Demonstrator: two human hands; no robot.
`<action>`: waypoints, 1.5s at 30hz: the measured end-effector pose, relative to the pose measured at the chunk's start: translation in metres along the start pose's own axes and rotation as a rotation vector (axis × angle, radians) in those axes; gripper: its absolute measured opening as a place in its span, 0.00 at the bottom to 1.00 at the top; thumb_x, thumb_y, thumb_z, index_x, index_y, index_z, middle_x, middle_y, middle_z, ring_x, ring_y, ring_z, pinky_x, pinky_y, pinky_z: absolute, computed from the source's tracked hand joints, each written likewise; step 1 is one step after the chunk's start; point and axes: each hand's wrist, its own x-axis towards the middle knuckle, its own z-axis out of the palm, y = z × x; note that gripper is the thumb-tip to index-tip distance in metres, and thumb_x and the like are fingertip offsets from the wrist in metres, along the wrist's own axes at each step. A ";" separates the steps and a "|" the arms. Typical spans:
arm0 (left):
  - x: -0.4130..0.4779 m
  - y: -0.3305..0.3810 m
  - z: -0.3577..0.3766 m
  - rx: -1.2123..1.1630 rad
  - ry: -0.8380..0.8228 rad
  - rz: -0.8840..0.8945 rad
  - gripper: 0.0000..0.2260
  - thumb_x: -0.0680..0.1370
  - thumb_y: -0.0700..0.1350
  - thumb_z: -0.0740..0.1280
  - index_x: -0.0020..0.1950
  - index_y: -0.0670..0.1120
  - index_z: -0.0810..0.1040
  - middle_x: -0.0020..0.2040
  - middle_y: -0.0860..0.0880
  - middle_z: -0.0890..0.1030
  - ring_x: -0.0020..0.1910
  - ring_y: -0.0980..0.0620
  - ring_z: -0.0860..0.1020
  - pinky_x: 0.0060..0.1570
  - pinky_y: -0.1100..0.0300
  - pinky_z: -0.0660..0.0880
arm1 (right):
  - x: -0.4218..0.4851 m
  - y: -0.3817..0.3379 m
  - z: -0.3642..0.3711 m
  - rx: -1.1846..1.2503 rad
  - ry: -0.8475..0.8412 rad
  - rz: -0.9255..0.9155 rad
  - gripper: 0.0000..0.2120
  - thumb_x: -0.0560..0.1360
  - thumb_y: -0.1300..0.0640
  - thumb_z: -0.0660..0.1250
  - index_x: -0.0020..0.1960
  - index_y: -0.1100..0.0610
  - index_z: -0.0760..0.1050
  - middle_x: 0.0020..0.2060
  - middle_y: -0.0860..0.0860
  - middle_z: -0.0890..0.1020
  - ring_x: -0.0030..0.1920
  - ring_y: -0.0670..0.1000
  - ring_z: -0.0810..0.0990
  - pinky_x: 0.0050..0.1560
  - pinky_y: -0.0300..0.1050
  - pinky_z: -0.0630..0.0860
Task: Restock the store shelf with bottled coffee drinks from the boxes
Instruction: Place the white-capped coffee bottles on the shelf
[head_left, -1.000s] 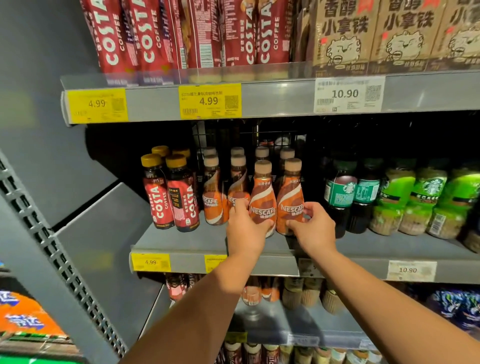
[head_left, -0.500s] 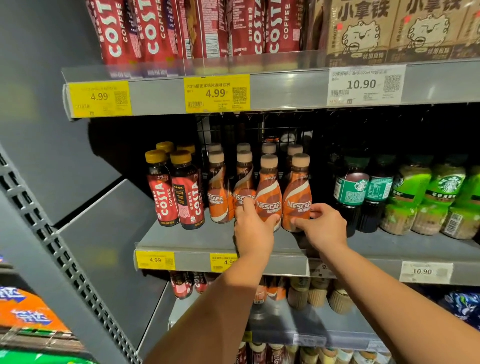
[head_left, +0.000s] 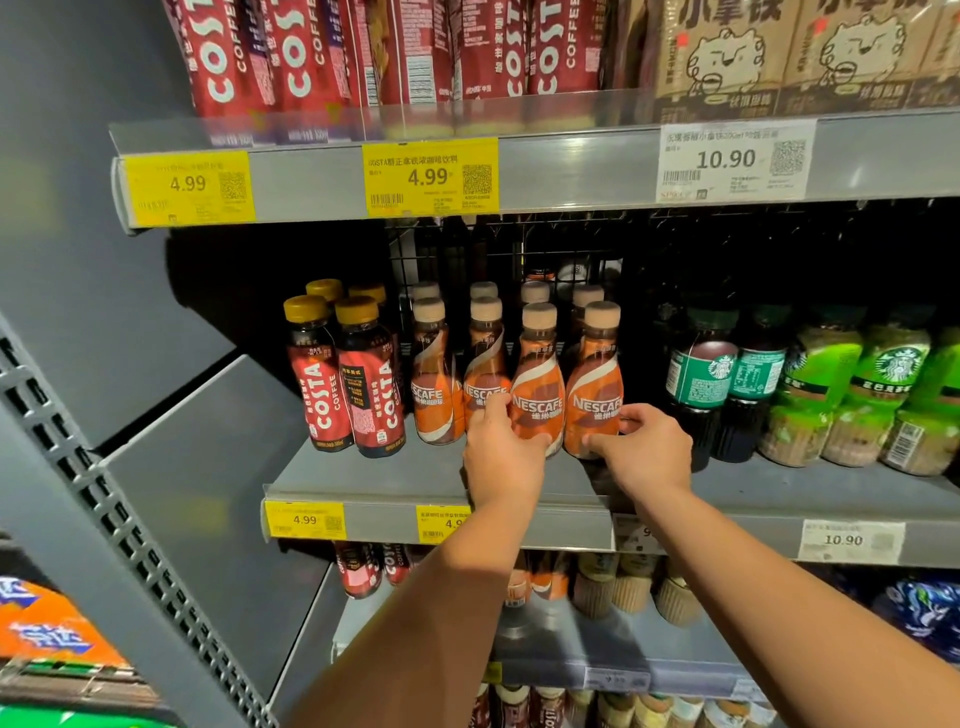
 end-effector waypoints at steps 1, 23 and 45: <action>0.000 0.000 0.001 0.017 0.000 0.004 0.19 0.71 0.45 0.73 0.60 0.49 0.72 0.52 0.47 0.75 0.52 0.45 0.76 0.49 0.52 0.74 | 0.001 0.000 0.000 -0.003 -0.002 0.000 0.13 0.65 0.59 0.76 0.47 0.53 0.77 0.40 0.47 0.78 0.44 0.49 0.77 0.45 0.41 0.71; 0.001 0.000 0.006 0.133 0.020 -0.027 0.11 0.73 0.50 0.70 0.52 0.47 0.74 0.52 0.48 0.79 0.50 0.44 0.77 0.42 0.55 0.72 | -0.003 -0.001 0.006 -0.102 0.049 -0.026 0.17 0.67 0.56 0.76 0.55 0.58 0.78 0.50 0.54 0.83 0.51 0.54 0.80 0.45 0.43 0.72; -0.121 0.059 -0.108 0.871 -0.147 0.309 0.13 0.76 0.48 0.63 0.57 0.45 0.75 0.57 0.44 0.77 0.58 0.42 0.74 0.51 0.52 0.70 | -0.103 -0.033 -0.102 -0.811 -0.343 -0.403 0.11 0.73 0.52 0.63 0.50 0.58 0.72 0.50 0.57 0.78 0.52 0.59 0.77 0.40 0.46 0.70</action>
